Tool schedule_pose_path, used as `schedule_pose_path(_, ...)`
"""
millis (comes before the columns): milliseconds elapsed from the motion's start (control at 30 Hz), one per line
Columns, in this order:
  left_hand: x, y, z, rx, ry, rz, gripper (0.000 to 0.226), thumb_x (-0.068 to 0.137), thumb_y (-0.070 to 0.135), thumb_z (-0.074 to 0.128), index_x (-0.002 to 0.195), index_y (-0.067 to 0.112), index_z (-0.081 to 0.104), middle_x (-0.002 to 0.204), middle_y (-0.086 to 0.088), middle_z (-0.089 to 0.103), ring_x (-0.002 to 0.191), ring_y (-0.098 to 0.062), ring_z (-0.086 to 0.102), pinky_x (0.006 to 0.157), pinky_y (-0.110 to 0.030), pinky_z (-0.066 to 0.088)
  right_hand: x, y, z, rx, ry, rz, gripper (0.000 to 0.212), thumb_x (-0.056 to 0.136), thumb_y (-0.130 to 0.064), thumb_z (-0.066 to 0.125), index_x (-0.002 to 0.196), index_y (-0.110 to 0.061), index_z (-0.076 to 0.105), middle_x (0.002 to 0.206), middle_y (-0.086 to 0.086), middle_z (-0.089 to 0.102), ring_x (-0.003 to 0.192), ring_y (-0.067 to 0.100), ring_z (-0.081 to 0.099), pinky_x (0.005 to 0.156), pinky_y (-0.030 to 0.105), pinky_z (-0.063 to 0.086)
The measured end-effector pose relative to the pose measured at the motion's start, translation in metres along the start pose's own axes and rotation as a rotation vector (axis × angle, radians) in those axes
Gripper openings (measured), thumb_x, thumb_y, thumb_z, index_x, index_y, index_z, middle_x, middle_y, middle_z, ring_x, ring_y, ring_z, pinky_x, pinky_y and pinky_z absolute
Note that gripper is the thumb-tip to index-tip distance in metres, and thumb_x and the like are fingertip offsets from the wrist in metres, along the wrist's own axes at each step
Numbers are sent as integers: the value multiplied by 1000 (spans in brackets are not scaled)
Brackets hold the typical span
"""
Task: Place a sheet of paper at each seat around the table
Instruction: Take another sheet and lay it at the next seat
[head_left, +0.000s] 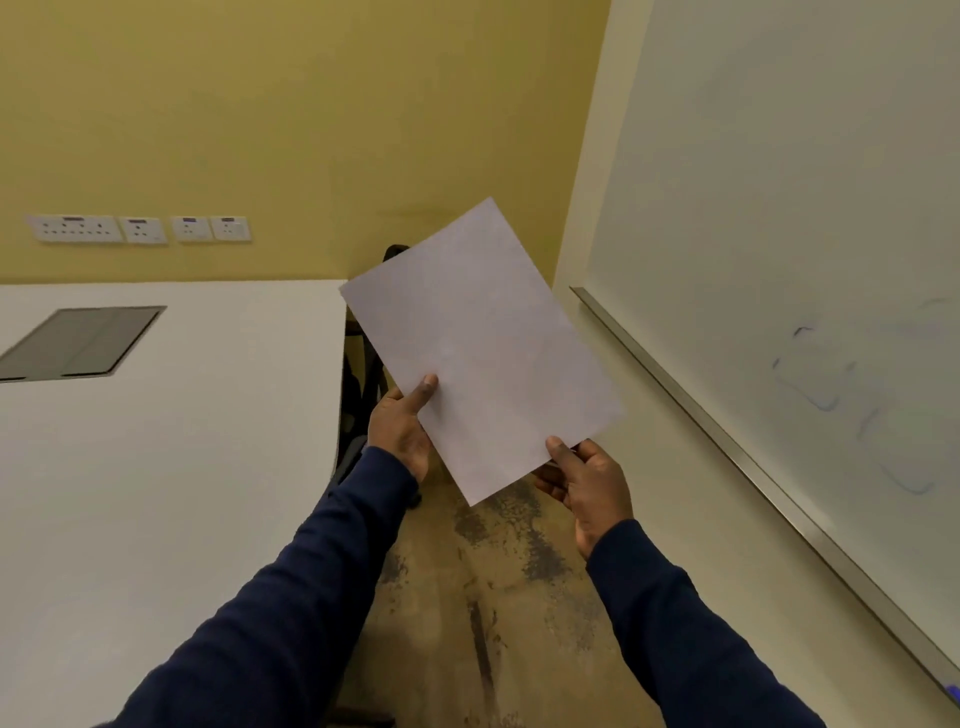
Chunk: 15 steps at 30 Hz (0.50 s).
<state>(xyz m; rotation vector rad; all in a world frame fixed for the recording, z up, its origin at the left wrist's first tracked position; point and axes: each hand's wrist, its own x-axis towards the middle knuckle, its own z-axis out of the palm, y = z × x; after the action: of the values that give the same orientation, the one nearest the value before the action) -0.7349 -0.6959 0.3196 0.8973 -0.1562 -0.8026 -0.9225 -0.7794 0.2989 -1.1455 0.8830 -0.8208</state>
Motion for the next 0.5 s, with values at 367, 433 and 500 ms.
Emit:
schedule_pose_path(367,116,2,-2,-10,205,71,12,92,13,67,103,18,63,105,-3,67,99,-29,62,81,-42,55,145,-7,5,-123,-3,-30,10,95,-17,67,94,-8,71,86,8,71,82,24,66,87,46,59)
schedule_pose_path(433,150,7,-10,-25,229,77,14,92,15,67,105,18,64,107,-4,68,103,-30,62,91,-47,53,178,-7,18,-148,-10,-28,11,94,-19,67,99,-11,73,97,10,75,89,26,68,91,48,58)
schedule_pose_path(500,187,15,-19,-44,273,90,23,91,16,69,114,16,64,113,-6,69,108,-32,63,97,-49,52,214,-9,34,-184,-27,-41,10,95,-19,67,100,-14,73,100,9,75,91,25,68,91,48,58)
